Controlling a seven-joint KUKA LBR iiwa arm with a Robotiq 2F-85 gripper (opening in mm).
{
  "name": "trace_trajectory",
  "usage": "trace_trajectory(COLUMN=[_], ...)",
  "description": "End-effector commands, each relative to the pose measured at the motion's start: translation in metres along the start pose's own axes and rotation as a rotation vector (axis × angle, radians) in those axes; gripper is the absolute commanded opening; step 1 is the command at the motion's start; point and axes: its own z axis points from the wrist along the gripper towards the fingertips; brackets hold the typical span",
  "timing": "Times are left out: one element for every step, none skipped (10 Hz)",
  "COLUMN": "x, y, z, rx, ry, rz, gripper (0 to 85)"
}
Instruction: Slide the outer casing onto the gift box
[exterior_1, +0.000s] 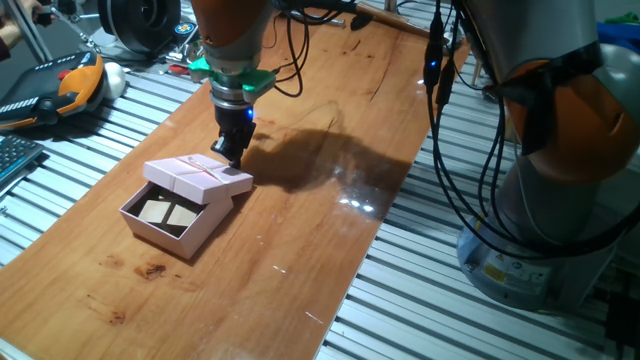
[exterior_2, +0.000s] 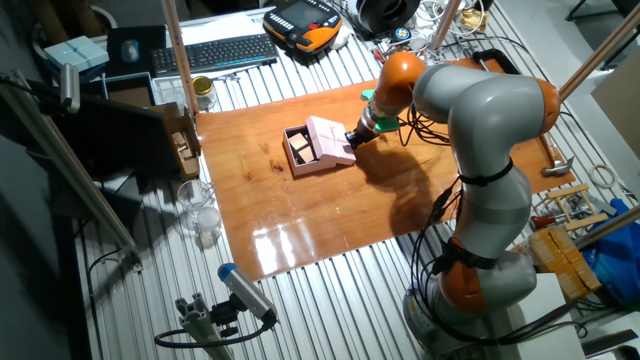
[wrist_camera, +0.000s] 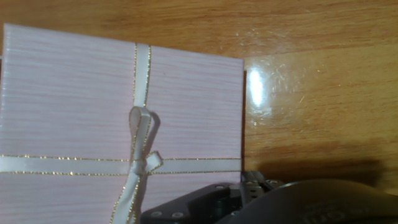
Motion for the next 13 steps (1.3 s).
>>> trace_trajectory(x=[0.0,0.0,0.0,0.0,0.0,-0.001,-0.001,-0.001,-0.001,-0.001,-0.002,-0.003,-0.004], y=[0.001,0.003,0.005,0.006,0.007,0.008,0.009,0.01,0.011,0.013,0.015,0.016,0.017], z=[-0.001,-0.003,-0.005,-0.007,-0.008,-0.01,-0.011,-0.012,-0.014,-0.016,-0.019,-0.022,-0.024], rx=[0.002,0.002,0.004,0.005,0.007,0.007,0.008,0.008,0.008,0.008,0.012,0.016,0.016], ry=[0.0,0.0,0.001,0.003,0.004,0.006,0.007,0.007,0.009,0.01,0.013,0.016,0.019], rz=[0.001,0.002,0.004,0.004,0.004,0.005,0.008,0.008,0.013,0.016,0.019,0.018,0.018], gripper=[0.0,0.0,0.0,0.0,0.0,0.0,0.0,0.0,0.0,0.0,0.0,0.0,0.0])
